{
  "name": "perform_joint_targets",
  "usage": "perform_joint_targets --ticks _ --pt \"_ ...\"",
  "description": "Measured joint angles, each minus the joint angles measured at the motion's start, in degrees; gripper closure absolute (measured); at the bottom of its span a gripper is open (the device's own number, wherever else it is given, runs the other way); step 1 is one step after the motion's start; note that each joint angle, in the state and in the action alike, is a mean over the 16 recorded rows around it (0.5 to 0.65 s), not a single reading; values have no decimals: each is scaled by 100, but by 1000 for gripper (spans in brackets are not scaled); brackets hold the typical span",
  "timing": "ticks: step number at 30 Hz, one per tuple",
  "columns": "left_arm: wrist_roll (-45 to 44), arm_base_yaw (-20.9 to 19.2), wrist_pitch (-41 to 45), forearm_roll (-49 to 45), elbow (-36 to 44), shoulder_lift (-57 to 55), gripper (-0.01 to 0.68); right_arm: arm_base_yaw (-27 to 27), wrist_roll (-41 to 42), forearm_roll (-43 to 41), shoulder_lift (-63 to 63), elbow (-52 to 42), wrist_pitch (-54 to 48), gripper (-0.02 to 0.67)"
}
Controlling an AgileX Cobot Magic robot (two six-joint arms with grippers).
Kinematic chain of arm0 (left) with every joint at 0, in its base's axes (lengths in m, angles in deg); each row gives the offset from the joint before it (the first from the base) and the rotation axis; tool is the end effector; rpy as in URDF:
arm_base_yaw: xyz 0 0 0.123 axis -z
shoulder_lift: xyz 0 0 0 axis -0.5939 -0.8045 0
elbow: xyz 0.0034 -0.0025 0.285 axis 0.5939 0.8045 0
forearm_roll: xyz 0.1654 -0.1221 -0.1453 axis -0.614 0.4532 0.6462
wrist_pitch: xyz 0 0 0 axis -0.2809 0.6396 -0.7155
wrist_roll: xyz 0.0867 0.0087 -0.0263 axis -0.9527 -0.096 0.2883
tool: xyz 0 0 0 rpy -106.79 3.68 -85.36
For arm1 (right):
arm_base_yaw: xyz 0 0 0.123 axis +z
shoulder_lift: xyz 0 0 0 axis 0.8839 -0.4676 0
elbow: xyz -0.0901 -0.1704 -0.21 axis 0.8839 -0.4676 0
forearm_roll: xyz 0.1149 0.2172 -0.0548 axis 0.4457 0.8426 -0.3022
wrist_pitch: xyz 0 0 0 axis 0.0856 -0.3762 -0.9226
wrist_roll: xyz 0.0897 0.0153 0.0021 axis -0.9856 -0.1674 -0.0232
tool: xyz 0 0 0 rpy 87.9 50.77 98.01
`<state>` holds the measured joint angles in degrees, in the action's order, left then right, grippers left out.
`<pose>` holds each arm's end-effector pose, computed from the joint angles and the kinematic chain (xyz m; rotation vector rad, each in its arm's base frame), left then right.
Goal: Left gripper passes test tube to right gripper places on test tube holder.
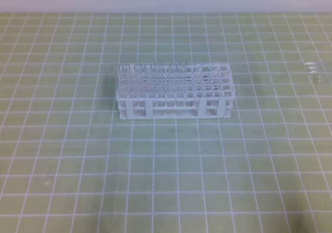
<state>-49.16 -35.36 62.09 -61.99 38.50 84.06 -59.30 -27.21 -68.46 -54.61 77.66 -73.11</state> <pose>0.0530 -0.0049 0.1807 0.1119 1.7999 -0.0010 0.0533 0.0060 0.1845 0.0180 1.7910 0.1405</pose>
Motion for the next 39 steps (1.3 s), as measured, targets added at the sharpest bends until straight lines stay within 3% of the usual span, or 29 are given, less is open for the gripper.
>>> perform_joint_targets --ticks 39 --pt "0 -1 -5 3 38 75 675 0 11 0 -5 0 0 665"
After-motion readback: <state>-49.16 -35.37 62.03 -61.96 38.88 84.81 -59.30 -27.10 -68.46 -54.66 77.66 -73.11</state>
